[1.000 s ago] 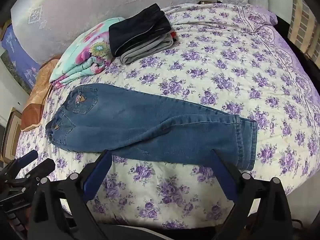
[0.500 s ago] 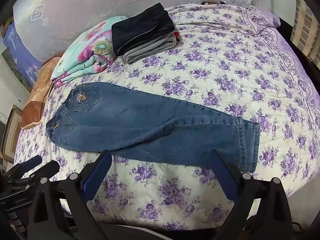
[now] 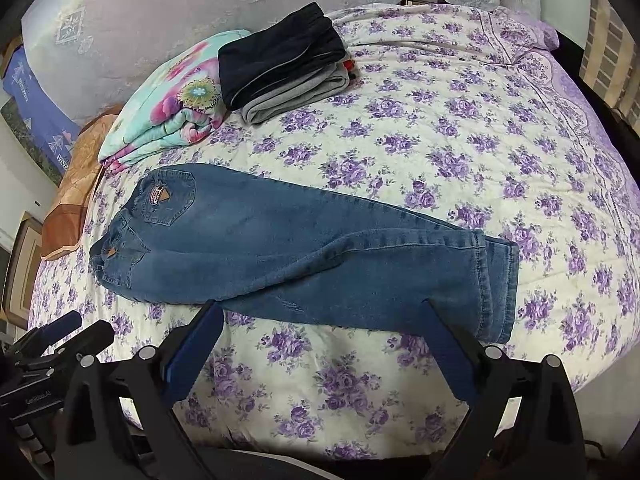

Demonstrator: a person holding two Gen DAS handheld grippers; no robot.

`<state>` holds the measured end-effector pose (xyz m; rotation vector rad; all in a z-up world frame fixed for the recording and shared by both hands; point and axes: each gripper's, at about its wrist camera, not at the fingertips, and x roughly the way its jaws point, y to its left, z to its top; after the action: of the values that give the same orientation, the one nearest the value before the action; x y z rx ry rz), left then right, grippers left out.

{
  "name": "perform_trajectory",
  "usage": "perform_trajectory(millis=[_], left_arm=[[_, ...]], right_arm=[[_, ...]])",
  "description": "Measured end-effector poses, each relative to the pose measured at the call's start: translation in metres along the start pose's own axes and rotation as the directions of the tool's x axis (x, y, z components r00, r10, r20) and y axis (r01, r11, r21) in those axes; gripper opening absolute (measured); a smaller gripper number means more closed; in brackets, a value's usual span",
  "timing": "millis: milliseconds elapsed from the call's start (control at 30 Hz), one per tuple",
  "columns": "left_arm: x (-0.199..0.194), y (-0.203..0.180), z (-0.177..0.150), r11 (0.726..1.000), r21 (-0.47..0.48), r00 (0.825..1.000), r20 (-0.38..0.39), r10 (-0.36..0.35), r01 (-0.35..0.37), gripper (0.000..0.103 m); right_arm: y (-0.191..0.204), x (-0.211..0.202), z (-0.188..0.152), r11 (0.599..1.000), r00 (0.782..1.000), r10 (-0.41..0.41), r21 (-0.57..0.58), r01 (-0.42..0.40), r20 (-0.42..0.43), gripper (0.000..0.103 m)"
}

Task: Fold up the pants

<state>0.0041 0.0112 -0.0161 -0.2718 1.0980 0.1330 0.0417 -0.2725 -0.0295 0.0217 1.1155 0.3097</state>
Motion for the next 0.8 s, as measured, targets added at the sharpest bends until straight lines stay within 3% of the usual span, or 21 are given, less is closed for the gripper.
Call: perform_trajectory(millis=[800], left_arm=[[0.0011, -0.0024, 0.0023, 1.000, 0.011, 1.000, 0.001, 0.014, -0.014, 0.098]], right_arm=[[0.0035, 0.0063, 0.0017, 1.000, 1.000, 0.009, -0.013, -0.010, -0.017, 0.099]])
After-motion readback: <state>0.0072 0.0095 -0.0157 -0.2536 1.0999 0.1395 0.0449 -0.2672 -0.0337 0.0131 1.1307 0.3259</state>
